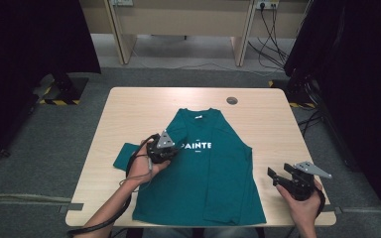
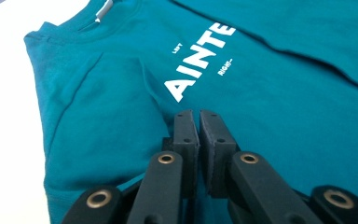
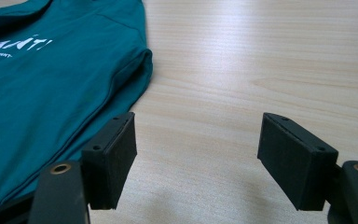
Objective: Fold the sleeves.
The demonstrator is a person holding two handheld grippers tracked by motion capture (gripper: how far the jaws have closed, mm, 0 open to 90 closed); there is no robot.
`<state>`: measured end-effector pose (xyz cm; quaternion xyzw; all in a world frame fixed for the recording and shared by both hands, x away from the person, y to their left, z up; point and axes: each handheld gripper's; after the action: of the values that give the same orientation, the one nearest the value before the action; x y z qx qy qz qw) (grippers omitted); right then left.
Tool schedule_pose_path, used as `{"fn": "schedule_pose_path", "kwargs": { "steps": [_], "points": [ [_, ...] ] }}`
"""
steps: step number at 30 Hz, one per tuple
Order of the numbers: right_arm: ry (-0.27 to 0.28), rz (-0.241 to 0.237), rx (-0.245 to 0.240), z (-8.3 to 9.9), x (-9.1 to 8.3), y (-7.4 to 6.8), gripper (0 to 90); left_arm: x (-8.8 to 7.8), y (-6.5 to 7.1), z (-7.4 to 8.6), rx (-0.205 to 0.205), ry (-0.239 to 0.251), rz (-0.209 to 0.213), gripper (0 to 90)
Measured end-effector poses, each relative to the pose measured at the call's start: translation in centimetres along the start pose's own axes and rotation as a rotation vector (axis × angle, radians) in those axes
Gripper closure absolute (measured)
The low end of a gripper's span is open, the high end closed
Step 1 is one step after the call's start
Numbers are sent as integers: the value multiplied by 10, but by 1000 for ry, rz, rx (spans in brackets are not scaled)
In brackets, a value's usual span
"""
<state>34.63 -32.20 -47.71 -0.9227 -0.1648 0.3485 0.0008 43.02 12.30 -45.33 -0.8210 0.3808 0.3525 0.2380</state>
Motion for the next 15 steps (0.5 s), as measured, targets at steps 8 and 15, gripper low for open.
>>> {"fn": "schedule_pose_path", "kwargs": {
  "steps": [8,15],
  "points": [
    [0,-1,0,0,0,0,284,-3,0,1,2,45,-10,660],
    [0,-1,0,0,0,0,284,-36,-15,12,-73,186,-77,394]
  ]
}}
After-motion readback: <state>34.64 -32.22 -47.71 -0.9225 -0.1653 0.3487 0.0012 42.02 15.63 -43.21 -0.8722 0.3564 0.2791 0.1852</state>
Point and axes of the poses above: each handheld gripper's, and its own axes: x roughly forward along the jaws, z roughly out of its underside, y roughly to its right, and after that the axes turned 9 degrees about -y, right-handed
